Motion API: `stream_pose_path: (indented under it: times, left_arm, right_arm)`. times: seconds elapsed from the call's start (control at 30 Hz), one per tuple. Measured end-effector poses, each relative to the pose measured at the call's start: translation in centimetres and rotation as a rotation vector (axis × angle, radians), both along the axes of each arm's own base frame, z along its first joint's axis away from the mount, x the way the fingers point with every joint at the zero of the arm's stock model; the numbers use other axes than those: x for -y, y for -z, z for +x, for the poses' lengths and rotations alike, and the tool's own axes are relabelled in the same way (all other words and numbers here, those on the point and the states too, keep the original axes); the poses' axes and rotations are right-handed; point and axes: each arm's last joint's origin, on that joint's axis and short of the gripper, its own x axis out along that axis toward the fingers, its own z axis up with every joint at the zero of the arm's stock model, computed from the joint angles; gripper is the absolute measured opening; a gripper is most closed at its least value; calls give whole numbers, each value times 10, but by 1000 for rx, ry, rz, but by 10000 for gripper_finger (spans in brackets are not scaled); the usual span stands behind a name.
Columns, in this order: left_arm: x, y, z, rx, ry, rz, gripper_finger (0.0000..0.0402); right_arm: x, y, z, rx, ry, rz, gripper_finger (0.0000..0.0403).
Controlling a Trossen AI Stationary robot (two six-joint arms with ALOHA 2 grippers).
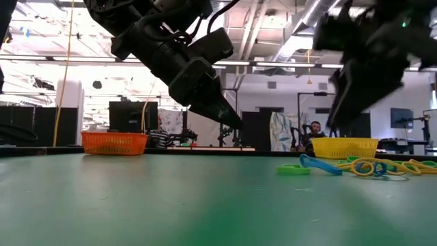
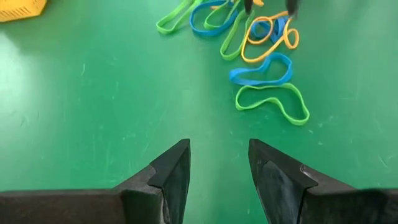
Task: Sort rubber bands into baskets
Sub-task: Put the blue rubber band into the red bin
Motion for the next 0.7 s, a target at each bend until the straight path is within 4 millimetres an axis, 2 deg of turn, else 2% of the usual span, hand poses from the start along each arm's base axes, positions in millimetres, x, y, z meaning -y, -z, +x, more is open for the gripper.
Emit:
stream_pose_path:
  times: [0.17, 0.33, 0.47, 0.63, 0.7]
  left_arm:
    - [0, 0, 0, -5, 0, 0, 153]
    - [0, 1, 0, -8, 6, -7, 153]
    - [0, 1, 0, -8, 5, -8, 153]
    - [0, 1, 0, -8, 6, -8, 153]
    - [0, 1, 0, -9, 7, -6, 153]
  right_arm:
    - [-3, 28, 17, -29, -12, -10, 214]
    - [0, 46, 27, -46, 2, -17, 221]
    - [5, 56, 28, -102, 20, -38, 165]
    - [5, 55, 28, -111, -50, -75, 31]
    - [3, 50, 26, -100, -78, -72, 17]
